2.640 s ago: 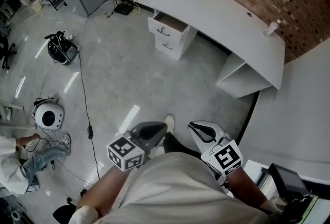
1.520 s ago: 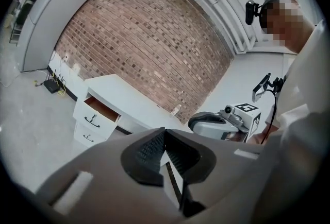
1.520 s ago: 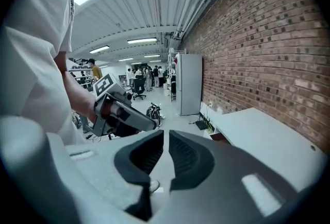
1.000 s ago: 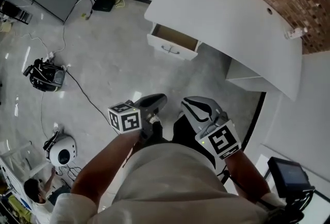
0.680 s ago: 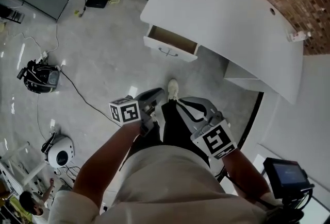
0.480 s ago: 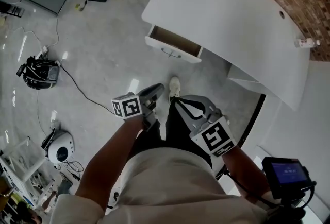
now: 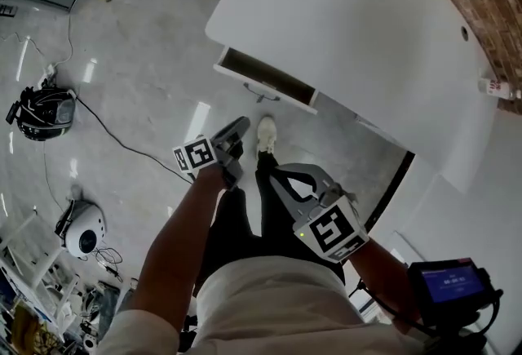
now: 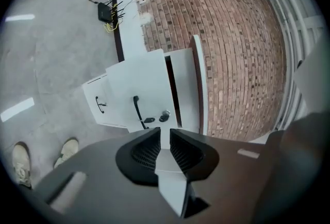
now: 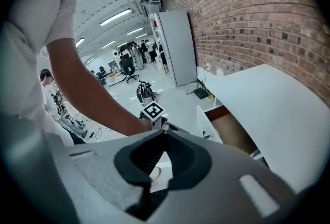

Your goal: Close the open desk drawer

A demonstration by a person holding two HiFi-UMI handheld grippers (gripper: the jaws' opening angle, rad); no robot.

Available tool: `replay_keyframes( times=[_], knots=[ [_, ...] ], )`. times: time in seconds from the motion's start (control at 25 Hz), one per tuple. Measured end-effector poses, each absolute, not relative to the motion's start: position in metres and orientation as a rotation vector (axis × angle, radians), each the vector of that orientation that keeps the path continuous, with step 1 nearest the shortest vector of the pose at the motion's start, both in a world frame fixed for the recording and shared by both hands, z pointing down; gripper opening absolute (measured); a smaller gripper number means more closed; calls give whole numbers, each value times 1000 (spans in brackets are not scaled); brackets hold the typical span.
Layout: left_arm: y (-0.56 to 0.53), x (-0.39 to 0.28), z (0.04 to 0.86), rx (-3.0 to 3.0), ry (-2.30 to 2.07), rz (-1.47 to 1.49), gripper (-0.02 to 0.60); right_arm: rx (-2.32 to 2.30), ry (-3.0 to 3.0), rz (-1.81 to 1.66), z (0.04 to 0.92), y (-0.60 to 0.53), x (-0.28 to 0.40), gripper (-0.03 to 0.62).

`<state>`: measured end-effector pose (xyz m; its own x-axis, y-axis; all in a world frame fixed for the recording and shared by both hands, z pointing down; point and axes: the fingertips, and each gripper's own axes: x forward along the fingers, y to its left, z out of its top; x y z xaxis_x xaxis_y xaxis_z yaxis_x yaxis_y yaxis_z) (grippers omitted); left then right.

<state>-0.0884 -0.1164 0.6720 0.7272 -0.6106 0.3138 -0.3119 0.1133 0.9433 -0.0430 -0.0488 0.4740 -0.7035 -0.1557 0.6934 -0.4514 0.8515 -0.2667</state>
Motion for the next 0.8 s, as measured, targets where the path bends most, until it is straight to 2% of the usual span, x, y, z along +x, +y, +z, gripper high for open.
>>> replay_keyframes(
  times=[0.48, 0.8],
  knots=[
    [-147, -91, 717, 1386, -830, -376, 80, 423, -2238, 617, 494, -61, -42, 14],
    [-153, -87, 710, 1374, -821, -439, 89, 424, -2182, 656, 495, -44, -31, 14]
  ],
)
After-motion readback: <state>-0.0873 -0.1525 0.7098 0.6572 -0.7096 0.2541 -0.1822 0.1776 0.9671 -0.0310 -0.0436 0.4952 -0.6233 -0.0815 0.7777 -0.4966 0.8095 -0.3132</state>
